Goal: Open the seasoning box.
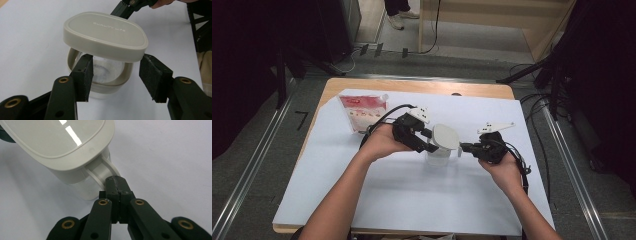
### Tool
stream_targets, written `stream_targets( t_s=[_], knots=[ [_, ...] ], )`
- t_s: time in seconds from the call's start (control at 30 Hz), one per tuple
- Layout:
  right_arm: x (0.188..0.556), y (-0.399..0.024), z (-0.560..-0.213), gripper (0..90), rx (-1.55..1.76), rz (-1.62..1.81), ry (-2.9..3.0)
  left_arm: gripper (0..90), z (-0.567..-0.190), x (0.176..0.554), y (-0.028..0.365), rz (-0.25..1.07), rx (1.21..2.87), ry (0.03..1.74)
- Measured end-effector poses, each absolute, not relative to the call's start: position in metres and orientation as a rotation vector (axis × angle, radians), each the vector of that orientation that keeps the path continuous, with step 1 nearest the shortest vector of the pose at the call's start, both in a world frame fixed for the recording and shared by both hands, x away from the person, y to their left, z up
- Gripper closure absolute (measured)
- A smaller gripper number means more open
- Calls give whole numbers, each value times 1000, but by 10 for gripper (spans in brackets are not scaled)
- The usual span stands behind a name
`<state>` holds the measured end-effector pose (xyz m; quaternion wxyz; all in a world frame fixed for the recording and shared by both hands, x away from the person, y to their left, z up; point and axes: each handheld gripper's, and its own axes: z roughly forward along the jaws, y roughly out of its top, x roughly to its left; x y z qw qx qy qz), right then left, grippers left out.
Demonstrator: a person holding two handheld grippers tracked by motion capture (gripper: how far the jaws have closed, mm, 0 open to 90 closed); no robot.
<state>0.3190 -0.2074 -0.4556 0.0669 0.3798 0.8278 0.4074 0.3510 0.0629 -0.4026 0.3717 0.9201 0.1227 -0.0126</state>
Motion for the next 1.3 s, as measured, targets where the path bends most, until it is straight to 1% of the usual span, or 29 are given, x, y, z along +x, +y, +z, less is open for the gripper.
stream_targets(
  t_s=[0.07, 0.1, 0.13, 0.17, 0.2, 0.23, 0.27, 0.3, 0.37, 0.43, 0.5, 0.53, 0.6, 0.8, 0.9, 1.0, 1.3],
  knots=[
    [319, -208, -456, 900, 1149, 1234, 2494, 538, -402, 350, 62, -33, 2350, 305],
    [319, -208, -456, 900, 1151, 1233, 2496, 584, -402, 350, 62, -54, 2352, 308],
    [319, -208, -456, 900, 1151, 1233, 2496, 584, -402, 350, 62, -57, 2356, 306],
    [320, -209, -456, 900, 1152, 1238, 2497, 624, -402, 350, 62, -66, 2347, 305],
    [320, -209, -456, 900, 1152, 1238, 2497, 624, -402, 350, 62, -86, 2347, 314],
    [320, -209, -456, 900, 1153, 1239, 2498, 656, -402, 351, 62, -107, 2335, 325],
    [320, -209, -456, 900, 1164, 1238, 2499, 709, -401, 351, 62, -139, 2328, 323],
    [320, -209, -456, 900, 1155, 1241, 2505, 750, -401, 351, 62, -143, 2325, 322],
    [320, -209, -457, 900, 1154, 1233, 2507, 806, -399, 350, 60, -162, 2331, 326],
    [320, -208, -457, 900, 1155, 1233, 2506, 819, -398, 349, 59, -159, 2330, 315],
    [320, -208, -457, 900, 1151, 1230, 2511, 846, -397, 347, 56, -150, 2330, 317],
    [320, -208, -457, 900, 1157, 1229, 2517, 876, -396, 347, 54, -141, 2338, 331],
    [320, -208, -457, 900, 1152, 1226, 2513, 900, -397, 347, 49, -151, 2345, 342],
    [320, -208, -457, 900, 1153, 1238, 2511, 900, -396, 347, 38, -170, 2361, 330],
    [320, -208, -457, 900, 1151, 1240, 2510, 900, -393, 349, 34, -195, 2336, 366],
    [319, -208, -457, 900, 1153, 1244, 2505, 900, -389, 354, 29, -209, 2352, 381],
    [319, -209, -459, 900, 1174, 1268, 2495, 900, -381, 356, 11, -198, 2352, 347]
  ],
)
